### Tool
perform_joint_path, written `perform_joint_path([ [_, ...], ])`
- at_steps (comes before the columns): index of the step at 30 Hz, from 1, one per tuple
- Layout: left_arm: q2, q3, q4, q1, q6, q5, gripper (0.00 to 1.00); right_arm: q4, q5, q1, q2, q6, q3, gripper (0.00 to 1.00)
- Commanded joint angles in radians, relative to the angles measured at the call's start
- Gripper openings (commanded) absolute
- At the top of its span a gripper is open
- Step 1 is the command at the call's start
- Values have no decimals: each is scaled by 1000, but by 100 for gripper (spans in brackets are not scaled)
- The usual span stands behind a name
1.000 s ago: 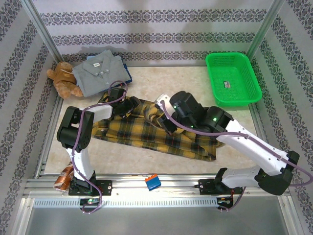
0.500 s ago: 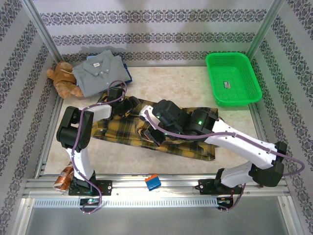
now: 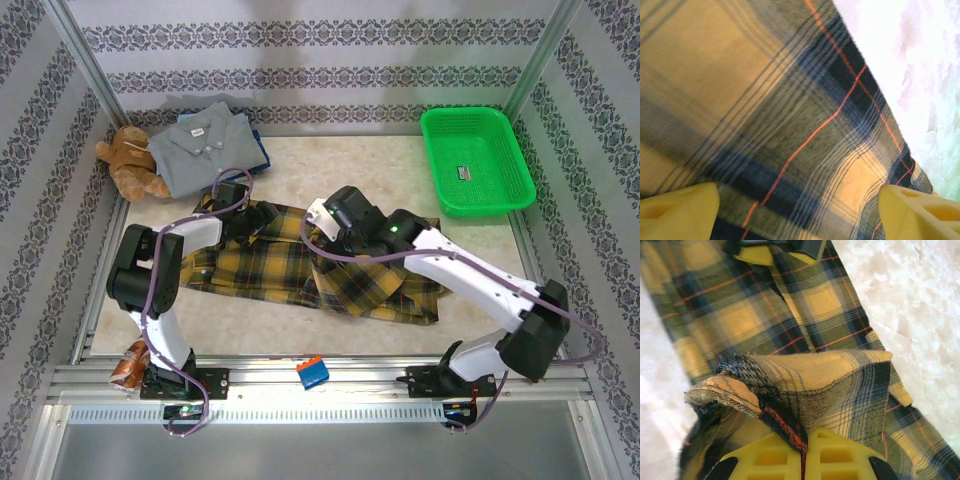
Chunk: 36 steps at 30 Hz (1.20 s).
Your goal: Fold and stack the long sleeve shirts
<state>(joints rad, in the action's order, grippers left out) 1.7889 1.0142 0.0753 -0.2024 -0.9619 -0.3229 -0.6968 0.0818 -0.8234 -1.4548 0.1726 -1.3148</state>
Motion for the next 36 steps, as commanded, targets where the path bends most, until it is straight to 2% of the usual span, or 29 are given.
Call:
perform_joint_path([
  [1, -98, 3, 78, 21, -23, 61, 84, 129, 13, 27, -66, 134, 1, 6],
  [7, -190, 75, 173, 46, 19, 81, 85, 175, -43, 30, -177, 229, -56, 4],
  [10, -240, 64, 198, 72, 22, 88, 85, 238, -170, 30, -153, 272, -38, 4],
  [12, -283, 43, 221, 94, 24, 108, 85, 334, -265, 30, -108, 339, 38, 4],
  [14, -327, 22, 238, 109, 30, 120, 85, 370, -288, 40, -101, 355, 64, 4],
  [20, -398, -11, 311, 117, 70, 159, 86, 327, -389, 126, -152, 392, 49, 4],
  [25, -422, -57, 319, 115, 57, 169, 85, 330, -530, 216, -228, 504, 60, 8],
  [29, -445, -81, 335, 109, 48, 188, 84, 354, -647, 270, -306, 505, 22, 9],
  [33, -474, -106, 343, 99, 32, 216, 84, 366, -677, 299, -384, 514, -17, 9],
  [36, -489, -120, 346, 88, 14, 229, 84, 380, -646, 340, -452, 496, -55, 9],
])
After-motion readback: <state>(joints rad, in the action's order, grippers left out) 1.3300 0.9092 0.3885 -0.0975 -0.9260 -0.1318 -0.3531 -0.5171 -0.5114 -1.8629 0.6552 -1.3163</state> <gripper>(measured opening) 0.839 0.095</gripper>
